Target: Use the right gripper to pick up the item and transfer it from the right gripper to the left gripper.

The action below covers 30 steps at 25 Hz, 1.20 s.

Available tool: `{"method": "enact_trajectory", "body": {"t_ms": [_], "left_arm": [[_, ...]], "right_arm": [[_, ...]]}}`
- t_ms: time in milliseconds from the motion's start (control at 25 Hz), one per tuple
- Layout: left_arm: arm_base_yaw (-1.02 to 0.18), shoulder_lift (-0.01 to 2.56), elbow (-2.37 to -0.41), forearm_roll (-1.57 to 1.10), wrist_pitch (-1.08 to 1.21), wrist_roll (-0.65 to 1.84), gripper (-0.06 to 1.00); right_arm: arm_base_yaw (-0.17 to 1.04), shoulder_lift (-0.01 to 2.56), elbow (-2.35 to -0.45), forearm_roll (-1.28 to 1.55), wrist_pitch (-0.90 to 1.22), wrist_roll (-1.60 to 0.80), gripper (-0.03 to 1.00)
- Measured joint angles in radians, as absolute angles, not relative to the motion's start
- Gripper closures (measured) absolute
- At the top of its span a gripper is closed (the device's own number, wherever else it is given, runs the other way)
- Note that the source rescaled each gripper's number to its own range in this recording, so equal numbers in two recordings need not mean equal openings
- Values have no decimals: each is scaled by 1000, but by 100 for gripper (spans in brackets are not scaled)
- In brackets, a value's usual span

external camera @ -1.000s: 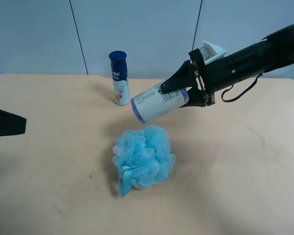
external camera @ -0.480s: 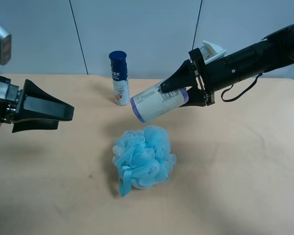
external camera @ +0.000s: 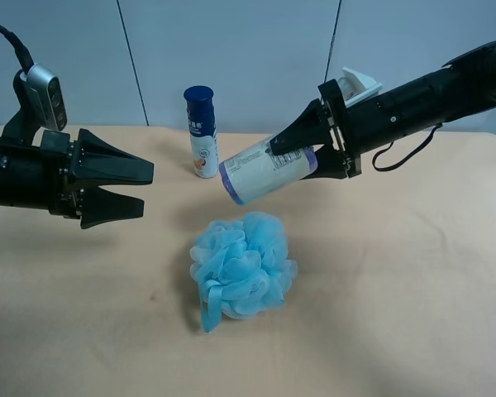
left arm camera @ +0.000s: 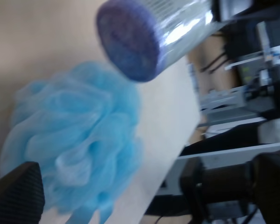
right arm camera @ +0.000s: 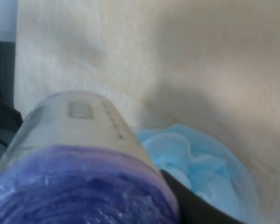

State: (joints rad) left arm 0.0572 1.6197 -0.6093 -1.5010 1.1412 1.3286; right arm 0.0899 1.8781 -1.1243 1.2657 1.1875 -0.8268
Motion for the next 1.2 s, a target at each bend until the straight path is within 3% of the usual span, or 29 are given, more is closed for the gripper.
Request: {"method": "enact_trajectory", "body": {"t_ms": [720, 1200], "left_arm": [[48, 1866, -792, -1526, 1203, 1332, 21], [-102, 1874, -894, -1549, 1203, 1314, 21]], "right_arm": [[166, 1878, -1124, 1423, 1187, -817, 96], [166, 1878, -1124, 1424, 1187, -817, 96]]}}
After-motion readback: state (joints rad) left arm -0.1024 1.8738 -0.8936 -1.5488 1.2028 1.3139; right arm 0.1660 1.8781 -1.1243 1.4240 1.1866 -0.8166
